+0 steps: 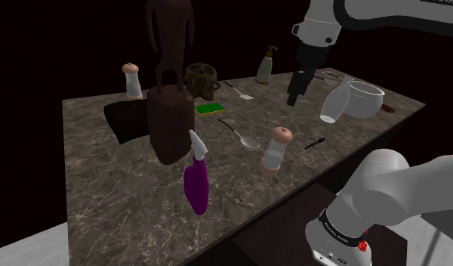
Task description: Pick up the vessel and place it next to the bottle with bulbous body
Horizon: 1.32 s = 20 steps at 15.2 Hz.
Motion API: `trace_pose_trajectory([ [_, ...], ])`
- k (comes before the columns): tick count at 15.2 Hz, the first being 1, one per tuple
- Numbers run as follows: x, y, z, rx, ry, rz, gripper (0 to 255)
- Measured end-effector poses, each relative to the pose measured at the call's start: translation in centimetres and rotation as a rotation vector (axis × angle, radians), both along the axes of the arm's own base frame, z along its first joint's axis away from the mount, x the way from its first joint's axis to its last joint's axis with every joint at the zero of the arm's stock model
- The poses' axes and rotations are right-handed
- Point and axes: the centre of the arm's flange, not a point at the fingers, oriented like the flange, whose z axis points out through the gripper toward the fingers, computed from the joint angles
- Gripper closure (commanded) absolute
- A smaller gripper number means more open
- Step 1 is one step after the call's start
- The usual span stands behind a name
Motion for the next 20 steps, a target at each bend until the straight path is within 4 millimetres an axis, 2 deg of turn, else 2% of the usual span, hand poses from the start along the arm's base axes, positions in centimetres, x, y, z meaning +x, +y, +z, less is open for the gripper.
trace_pose_trajectory([
  [2,0.4,-0.1,-0.4,0.004,0.0,-0.007,0],
  [5,2.8,-0.3,-2.8,0.024,0.0,-0.046,0],
  [20,15.8,-3.4,-17.4,0.141,-0.01,-0.274,0],
])
